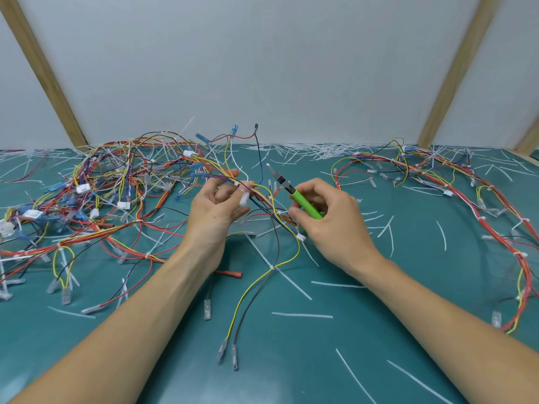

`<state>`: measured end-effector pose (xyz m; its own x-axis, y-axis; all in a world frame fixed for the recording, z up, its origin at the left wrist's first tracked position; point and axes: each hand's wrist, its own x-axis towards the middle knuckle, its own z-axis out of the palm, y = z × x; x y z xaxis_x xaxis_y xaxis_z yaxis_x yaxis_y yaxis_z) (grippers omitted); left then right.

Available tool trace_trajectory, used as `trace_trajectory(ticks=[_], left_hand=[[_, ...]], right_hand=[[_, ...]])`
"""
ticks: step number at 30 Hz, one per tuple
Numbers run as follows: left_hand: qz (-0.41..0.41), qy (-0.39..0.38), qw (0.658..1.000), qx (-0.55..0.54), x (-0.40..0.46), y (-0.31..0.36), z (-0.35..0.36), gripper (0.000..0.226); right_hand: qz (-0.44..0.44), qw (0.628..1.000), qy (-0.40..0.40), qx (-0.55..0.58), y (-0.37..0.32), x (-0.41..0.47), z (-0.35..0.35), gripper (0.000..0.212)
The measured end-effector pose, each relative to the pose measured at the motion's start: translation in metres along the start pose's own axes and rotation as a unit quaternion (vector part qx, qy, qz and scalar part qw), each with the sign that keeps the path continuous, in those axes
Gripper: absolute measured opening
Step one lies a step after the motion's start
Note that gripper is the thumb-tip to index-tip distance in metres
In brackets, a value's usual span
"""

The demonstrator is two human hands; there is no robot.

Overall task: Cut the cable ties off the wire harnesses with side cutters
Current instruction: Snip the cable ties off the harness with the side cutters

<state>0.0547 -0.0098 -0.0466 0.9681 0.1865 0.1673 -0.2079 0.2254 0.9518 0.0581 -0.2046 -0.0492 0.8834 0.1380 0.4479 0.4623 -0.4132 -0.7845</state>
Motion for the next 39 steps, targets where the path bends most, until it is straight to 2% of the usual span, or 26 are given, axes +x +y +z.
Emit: trace_trajectory(ticks=[3,8,11,14,18,22,29,34,37,39], left_hand=[[0.018,0.001,0.999,0.042,-0.001,0.001,0.001,0.021],[0.004,0.072,0.987,0.145,0.000,-0.002,0.001,0.021],[-0.013,0.091,0.980,0.175,0.001,-0.005,0.000,0.010],[0.053,0.109,0.974,0.194,-0.003,0.001,0.002,0.016],[0.210,0.072,0.946,0.238,-0.015,0.009,0.010,0.014],[0.279,0.023,0.915,0.291,-0.028,0.009,0.020,0.012],[0.234,-0.104,0.852,0.456,-0.022,-0.004,0.014,0.013],[0.260,-0.068,0.883,0.386,-0.021,-0.002,0.014,0.010],[0.272,-0.074,0.878,0.388,-0.019,-0.002,0.013,0.005],[0.274,-0.096,0.876,0.385,-0.018,-0.003,0.011,0.011]], right_hand=[[-0.007,0.999,0.029,-0.014,0.002,0.001,0.000,0.017],[-0.011,0.995,0.093,-0.016,0.002,0.003,-0.002,0.019],[-0.010,0.994,0.108,-0.021,0.002,0.003,-0.003,0.018],[-0.010,0.993,0.111,-0.032,0.001,0.003,-0.003,0.018],[-0.010,0.995,0.089,-0.050,0.000,0.001,-0.001,0.018],[-0.013,0.996,0.063,-0.060,0.000,-0.001,0.003,0.020],[-0.024,0.997,0.052,-0.059,0.003,-0.001,0.006,0.022],[-0.030,0.996,0.061,-0.051,0.001,-0.002,0.008,0.022],[-0.013,0.997,0.067,-0.043,0.002,-0.001,0.008,0.019],[-0.002,0.997,0.072,-0.033,0.002,-0.001,0.007,0.018]])
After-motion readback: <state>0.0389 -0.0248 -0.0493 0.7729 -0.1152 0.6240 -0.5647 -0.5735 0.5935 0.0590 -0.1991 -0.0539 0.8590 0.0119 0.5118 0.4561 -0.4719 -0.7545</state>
